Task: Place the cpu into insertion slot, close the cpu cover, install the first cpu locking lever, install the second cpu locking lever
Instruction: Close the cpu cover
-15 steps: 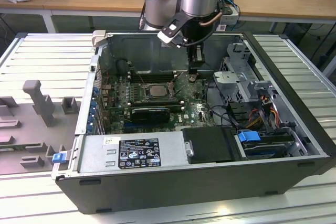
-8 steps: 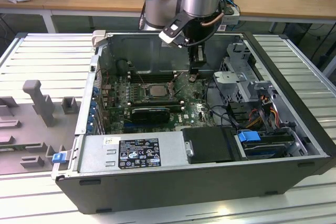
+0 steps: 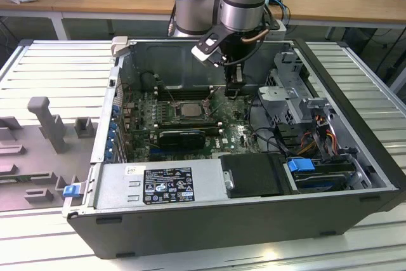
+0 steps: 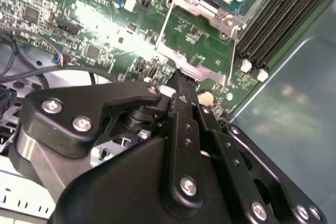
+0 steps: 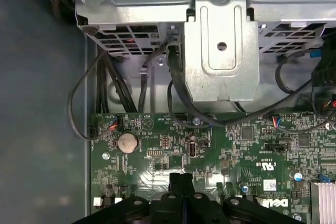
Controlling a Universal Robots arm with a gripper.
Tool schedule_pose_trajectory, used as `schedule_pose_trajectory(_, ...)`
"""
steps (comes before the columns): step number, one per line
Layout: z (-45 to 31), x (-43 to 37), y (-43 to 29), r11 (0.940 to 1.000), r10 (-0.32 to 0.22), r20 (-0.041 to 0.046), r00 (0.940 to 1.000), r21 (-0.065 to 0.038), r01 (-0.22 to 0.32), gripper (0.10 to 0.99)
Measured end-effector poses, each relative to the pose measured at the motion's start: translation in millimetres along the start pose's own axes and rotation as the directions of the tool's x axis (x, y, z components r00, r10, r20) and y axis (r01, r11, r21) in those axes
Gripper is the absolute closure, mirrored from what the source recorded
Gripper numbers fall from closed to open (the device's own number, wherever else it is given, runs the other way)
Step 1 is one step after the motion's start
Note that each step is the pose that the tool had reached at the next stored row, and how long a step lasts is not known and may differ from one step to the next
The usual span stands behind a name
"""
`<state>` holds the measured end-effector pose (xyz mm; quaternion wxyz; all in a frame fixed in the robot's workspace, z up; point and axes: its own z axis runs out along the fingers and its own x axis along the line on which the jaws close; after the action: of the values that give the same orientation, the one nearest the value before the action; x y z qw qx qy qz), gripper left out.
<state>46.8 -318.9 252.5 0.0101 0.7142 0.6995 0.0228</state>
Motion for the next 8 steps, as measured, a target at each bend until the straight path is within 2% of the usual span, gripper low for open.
schedule_pose_trajectory(8, 0.6, -0.1, -2.2, 1.0, 0.0, -0.0005, 1.0, 0.001, 0.0, 0.98)
